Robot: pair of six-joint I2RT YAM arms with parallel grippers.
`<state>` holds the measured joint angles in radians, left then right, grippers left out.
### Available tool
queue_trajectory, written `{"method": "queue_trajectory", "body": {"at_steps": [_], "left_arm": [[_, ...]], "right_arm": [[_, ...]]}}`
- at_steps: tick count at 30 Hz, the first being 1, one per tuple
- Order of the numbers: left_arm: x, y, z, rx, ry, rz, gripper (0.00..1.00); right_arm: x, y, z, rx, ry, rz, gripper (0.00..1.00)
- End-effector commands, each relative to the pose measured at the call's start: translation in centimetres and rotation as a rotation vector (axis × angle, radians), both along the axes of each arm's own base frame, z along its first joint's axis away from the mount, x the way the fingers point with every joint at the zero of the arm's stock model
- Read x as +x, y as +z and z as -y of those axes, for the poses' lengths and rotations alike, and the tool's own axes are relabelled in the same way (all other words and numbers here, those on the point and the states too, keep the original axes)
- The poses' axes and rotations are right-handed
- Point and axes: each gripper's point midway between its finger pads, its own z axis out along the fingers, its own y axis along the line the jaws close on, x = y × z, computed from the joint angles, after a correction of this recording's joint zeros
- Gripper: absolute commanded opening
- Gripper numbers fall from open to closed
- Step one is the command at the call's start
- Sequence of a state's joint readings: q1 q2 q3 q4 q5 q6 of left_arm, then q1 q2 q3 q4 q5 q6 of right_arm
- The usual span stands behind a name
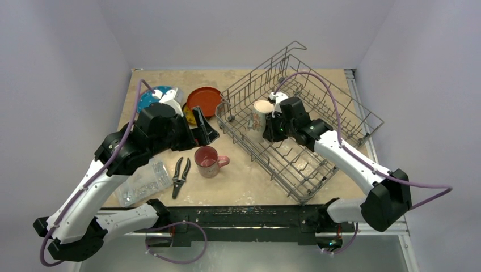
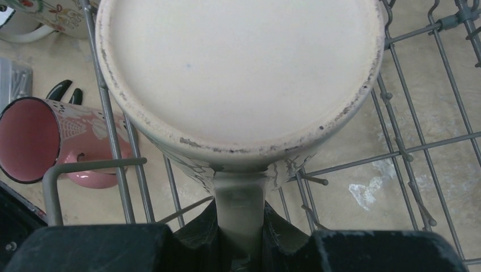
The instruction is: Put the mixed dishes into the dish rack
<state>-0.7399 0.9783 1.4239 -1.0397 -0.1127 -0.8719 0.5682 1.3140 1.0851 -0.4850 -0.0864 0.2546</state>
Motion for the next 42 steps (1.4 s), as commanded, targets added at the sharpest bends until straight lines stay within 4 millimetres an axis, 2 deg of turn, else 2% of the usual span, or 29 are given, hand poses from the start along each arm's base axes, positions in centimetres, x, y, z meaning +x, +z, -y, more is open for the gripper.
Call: {"method": "queue_trajectory", "body": {"at_steps": [1,7,16,22,26,30,33,35,38,39,42], "left_arm": [[0.3,1.8,0.6,-0.022,-0.025,0.024,1.0],[0.1,1.3,0.7,-0.01,-0.037,-0.002,1.0],[-0.2,0.5,0.5,0.017,-0.047,-0.02,1.0],[-0.2,-0.1,-0.2,0.059,-0.04,-0.017,1.0],[0.3,0.0,0.0,0.082,-0.052,-0.009,1.0],[0.6,0.3,0.2,0.102,-0.068,-0.003,1.0],[0.6,0.6,0.0,0.118,-0.073,0.009,1.0],[0.6,0.6,-0.2,0.13,-0.071,0.014,1.0],[0.8,0.3,-0.4,0.147,-0.07,0.016,1.0],[0.8,0.1,-0.4,0.151,-0.07,0.014,1.0],[1.0,-0.5,-0.2,0.165,-0.077,-0.003,1.0]], "right_arm": [[3.1,4.6,-1.9,0.066,0.049,0.26,0.0],[1.8,3.1,-3.5,0.087,0.123,0.275,0.0],[3.0,0.6,-3.1,0.036,0.07,0.366,0.0],[2.6,-0.5,-4.2,0.029,0.047,0.364,0.0],[2.9,-1.0,-3.7,0.0,-0.04,0.391,0.0],[2.8,-2.6,-3.3,-0.028,-0.054,0.38,0.0],[2.3,-3.3,-3.5,-0.038,-0.029,0.348,0.24],[1.9,-3.3,-3.6,-0.026,-0.021,0.329,0.4],[1.3,-2.9,-3.9,0.009,-0.011,0.303,0.6],[1.1,-2.9,-4.1,0.021,-0.007,0.292,0.64],[0.1,-2.5,-4.5,0.067,0.004,0.241,0.68]]}}
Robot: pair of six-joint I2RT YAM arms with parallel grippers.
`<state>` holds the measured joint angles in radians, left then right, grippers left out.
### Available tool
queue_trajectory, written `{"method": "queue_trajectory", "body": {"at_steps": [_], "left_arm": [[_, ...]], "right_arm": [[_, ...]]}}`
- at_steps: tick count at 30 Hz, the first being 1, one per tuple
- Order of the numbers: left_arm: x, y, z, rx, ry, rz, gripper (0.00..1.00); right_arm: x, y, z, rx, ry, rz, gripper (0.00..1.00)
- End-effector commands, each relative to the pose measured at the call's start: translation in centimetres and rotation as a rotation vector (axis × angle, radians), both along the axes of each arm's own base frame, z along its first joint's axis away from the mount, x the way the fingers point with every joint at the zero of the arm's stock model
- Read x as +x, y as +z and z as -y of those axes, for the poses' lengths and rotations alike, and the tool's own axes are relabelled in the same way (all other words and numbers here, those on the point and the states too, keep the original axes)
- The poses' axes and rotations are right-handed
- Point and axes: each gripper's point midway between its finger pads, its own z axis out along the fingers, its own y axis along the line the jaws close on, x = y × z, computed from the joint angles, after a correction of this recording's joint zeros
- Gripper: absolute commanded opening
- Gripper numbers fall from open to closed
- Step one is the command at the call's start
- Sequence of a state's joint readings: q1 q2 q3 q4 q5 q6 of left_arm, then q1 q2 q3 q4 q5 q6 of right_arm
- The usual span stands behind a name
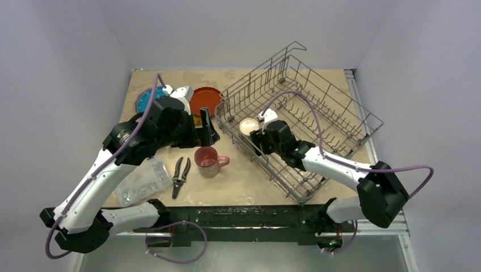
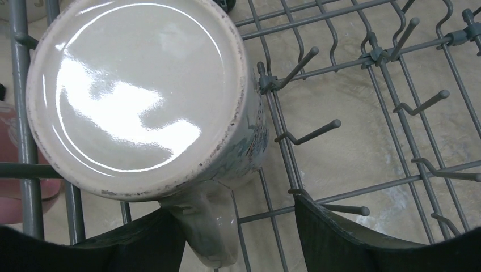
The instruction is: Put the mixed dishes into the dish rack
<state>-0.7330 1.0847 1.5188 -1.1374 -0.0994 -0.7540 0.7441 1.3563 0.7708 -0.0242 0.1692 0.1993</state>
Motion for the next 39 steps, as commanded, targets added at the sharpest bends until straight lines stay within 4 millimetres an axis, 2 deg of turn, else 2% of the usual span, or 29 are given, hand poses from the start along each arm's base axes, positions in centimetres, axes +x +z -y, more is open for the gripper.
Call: {"method": "queue_trajectory", "body": {"at_steps": [1,5,11,14,18,20,23,26,29,33,38,39], "left_arm": [[0.5,0.4,-0.3,0.023,-0.005,0.02,1.0],[0.0,-0.8,-0.5,0.039,-0.002,-0.02,0.98],[-0.5,-3.2,-1.6,0.095,0.029,-0.091,1.0],[-0.7,-4.6,-2.1,0.136,0.05,-0.159,1.0],[-1.1,-6.2,-2.9,0.16,0.07,-0.236,0.96],[-1.2,-6.8,-3.3,0.161,0.075,-0.25,0.95],[-1.2,-7.7,-3.7,0.157,0.081,-0.27,0.93],[-0.8,-8.5,-3.9,0.16,0.083,-0.283,0.9],[-0.5,-9.9,-4.1,0.181,0.079,-0.311,0.85],[0.0,-11.4,-4.1,0.197,0.083,-0.33,0.82],[-0.2,-13.4,-4.1,0.2,0.079,-0.365,0.81],[-0.2,-13.9,-4.1,0.203,0.077,-0.371,0.78]], "right_arm": [[-0.5,5.0,-2.3,0.181,0.023,0.026,0.69],[-2.1,6.8,-2.4,0.252,0.035,-0.029,0.72],[-3.7,8.0,-0.4,0.265,-0.061,-0.09,0.73],[-3.4,7.5,1.1,0.229,-0.124,-0.089,0.64],[-2.7,5.8,2.3,0.175,-0.164,-0.116,0.49],[-2.4,5.6,2.1,0.166,-0.146,-0.118,0.4],[-1.7,5.6,2.0,0.129,-0.136,-0.109,0.31],[-1.0,5.9,1.8,0.105,-0.119,-0.079,0.3],[-0.3,5.0,1.5,0.055,-0.092,-0.078,0.26],[-0.5,4.0,-1.0,0.093,-0.006,-0.14,0.2],[-1.6,6.1,-3.7,0.252,0.072,-0.172,0.2],[-1.8,6.4,-4.0,0.282,0.072,-0.177,0.2]]}}
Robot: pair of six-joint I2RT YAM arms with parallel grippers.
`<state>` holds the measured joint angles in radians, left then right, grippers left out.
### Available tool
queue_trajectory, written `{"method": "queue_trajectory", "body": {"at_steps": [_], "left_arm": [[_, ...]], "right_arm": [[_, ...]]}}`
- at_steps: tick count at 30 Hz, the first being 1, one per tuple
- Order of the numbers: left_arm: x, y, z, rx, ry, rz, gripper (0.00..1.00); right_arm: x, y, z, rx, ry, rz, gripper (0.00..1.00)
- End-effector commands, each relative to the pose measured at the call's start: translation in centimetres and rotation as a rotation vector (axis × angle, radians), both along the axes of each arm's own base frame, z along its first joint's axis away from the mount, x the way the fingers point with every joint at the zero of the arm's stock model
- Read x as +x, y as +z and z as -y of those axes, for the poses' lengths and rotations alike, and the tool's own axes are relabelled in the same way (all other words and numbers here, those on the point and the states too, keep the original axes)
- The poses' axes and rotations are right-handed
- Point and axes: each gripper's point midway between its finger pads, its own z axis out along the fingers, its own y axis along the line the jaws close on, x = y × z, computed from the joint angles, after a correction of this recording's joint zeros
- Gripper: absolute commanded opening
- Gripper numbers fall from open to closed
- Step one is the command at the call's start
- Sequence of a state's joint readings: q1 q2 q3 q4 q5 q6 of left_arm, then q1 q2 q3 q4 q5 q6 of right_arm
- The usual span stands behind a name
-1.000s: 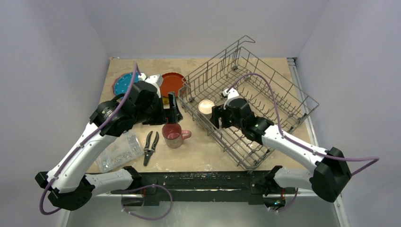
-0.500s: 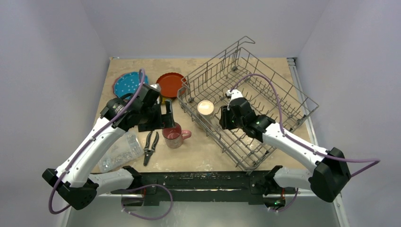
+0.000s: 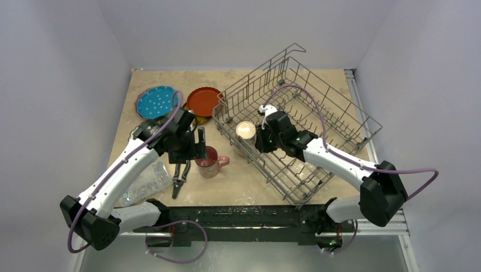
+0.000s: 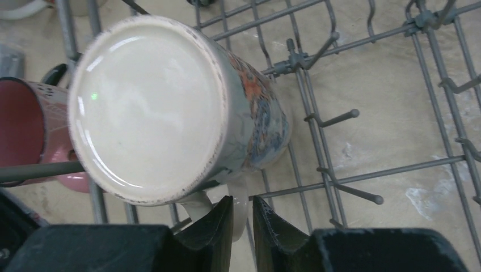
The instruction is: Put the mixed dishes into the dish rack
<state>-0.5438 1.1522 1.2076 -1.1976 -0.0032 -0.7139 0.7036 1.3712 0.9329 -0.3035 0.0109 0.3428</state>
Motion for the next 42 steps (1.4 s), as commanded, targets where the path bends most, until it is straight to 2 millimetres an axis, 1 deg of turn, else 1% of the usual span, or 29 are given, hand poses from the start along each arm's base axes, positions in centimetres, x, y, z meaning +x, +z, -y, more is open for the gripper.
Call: {"method": "queue_trajectory", "body": {"at_steps": [1,3,4,6,9,11,14,16,19,22,24,27,30,32,35,40,42], "left_arm": [[0.6,-1.2,0.3,-0.016,-0.018,0.009,0.73],[0.7,-2.0,0.1,-0.004,-0.018,0.003,0.69],[0.8,-2.3,0.1,-0.003,-0.017,0.001,0.69],[1.0,-2.8,0.2,-0.003,-0.021,0.005,0.68],[1.4,-3.6,0.1,0.019,-0.029,-0.002,0.68],[1.6,-4.1,0.1,0.032,-0.04,-0.011,0.66],[2.3,-5.3,-0.7,0.092,-0.041,-0.002,0.63],[2.9,-6.0,-1.0,0.122,-0.046,0.01,0.61],[3.7,-7.1,-1.4,0.169,-0.056,0.019,0.58],[4.3,-8.0,-1.7,0.205,-0.059,0.013,0.55],[4.8,-8.8,-1.3,0.207,-0.074,0.005,0.51],[5.2,-9.8,-1.0,0.217,-0.085,-0.02,0.42],[5.1,-10.6,-1.1,0.229,-0.084,-0.039,0.29],[4.9,-10.6,-1.3,0.231,-0.08,-0.034,0.25],[4.9,-9.9,-1.4,0.222,-0.071,-0.013,0.15],[4.9,-7.3,-1.8,0.207,-0.034,0.053,0.0],[4.9,-6.3,-2.0,0.195,-0.017,0.079,0.0]], "right_arm": [[-0.1,5.2,-3.5,0.24,0.05,0.048,0.2],[-0.4,5.5,-3.7,0.277,0.042,0.029,0.19],[-0.5,5.6,-3.8,0.29,0.034,0.021,0.19],[-0.4,5.8,-3.3,0.287,0.002,0.028,0.19],[0.1,6.2,-1.3,0.216,-0.089,0.038,0.21],[0.5,7.0,0.4,0.151,-0.139,0.069,0.23],[0.4,8.6,2.0,0.105,-0.171,0.099,0.27],[-0.1,9.5,2.7,0.106,-0.182,0.107,0.28],[-1.2,11.1,3.7,0.152,-0.209,0.126,0.3],[-2.5,12.0,4.9,0.181,-0.244,0.126,0.36],[-3.2,12.3,5.6,0.189,-0.258,0.127,0.42],[-4.1,12.5,6.7,0.172,-0.278,0.12,0.52],[-4.8,13.1,7.5,0.151,-0.29,0.103,0.55],[-5.4,13.2,7.9,0.141,-0.29,0.084,0.56],[-6.1,13.7,7.8,0.165,-0.283,0.061,0.57],[-6.8,15.1,6.8,0.226,-0.238,0.046,0.57],[-7.0,15.4,6.5,0.233,-0.226,0.037,0.58]]}}
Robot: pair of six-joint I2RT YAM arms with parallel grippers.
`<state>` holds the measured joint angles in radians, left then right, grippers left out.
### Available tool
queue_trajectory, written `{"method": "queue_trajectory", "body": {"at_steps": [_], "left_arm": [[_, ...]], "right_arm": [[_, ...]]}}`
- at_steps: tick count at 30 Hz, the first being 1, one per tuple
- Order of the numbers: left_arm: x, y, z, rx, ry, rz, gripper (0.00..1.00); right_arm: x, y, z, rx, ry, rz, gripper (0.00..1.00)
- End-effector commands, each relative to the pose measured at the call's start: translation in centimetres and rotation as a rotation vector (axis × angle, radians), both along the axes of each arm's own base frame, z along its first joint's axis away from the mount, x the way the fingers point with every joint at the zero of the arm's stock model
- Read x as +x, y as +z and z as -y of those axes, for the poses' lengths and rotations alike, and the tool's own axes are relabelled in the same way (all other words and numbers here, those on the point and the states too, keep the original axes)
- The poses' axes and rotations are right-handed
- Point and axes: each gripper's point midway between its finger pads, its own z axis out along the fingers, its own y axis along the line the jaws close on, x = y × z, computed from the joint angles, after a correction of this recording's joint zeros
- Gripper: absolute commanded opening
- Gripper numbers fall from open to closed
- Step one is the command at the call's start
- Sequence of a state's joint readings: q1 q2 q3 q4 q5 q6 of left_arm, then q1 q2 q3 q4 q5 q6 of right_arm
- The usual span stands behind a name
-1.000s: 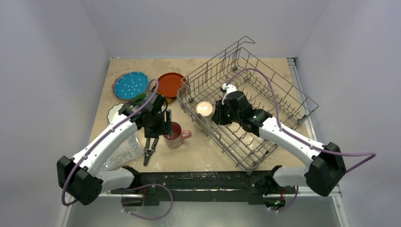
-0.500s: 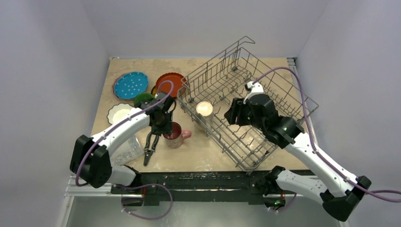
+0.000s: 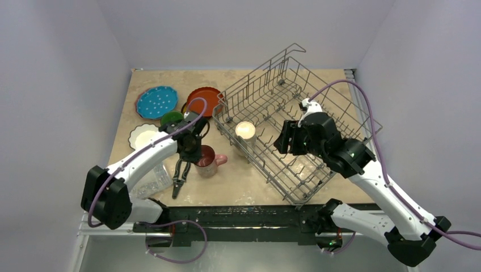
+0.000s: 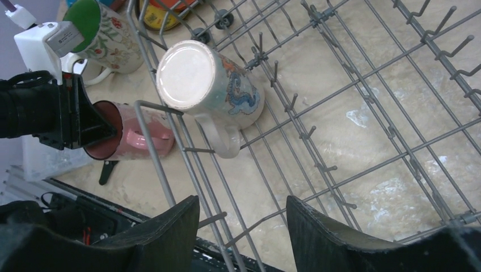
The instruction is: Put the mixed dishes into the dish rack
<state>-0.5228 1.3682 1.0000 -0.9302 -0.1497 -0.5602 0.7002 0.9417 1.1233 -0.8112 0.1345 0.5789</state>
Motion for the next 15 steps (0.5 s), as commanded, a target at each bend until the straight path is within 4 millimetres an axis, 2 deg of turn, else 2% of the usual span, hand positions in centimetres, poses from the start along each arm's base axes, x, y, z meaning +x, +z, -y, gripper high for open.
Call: {"method": "queue_trajectory", "body": {"at_steps": [1,4,7,9,12,15], "left_arm": [[1.0,4.2,-0.1,-0.064,0.049,0.145,0.0],[0.5,6.6,-0.5,-0.094,0.066,0.199,0.0],[-0.1,10.1,-0.9,-0.146,0.064,0.293,0.0],[-0.5,13.3,-1.3,-0.197,0.049,0.396,0.0],[-0.8,17.8,-1.9,-0.261,0.03,0.566,0.0],[-0.8,22.9,-2.2,-0.337,0.018,0.752,0.0]], "right_arm": [[-0.7,2.6,-0.7,0.071,0.029,0.006,0.58],[-1.1,2.6,-1.1,0.074,0.052,-0.018,0.58],[-1.4,2.6,-1.8,0.095,0.071,-0.055,0.58],[-1.1,2.7,-2.3,0.1,0.076,-0.065,0.58],[-1.3,3.1,-4.4,0.148,0.148,-0.107,0.58],[-1.3,4.5,-6.4,0.203,0.212,-0.129,0.58]]}}
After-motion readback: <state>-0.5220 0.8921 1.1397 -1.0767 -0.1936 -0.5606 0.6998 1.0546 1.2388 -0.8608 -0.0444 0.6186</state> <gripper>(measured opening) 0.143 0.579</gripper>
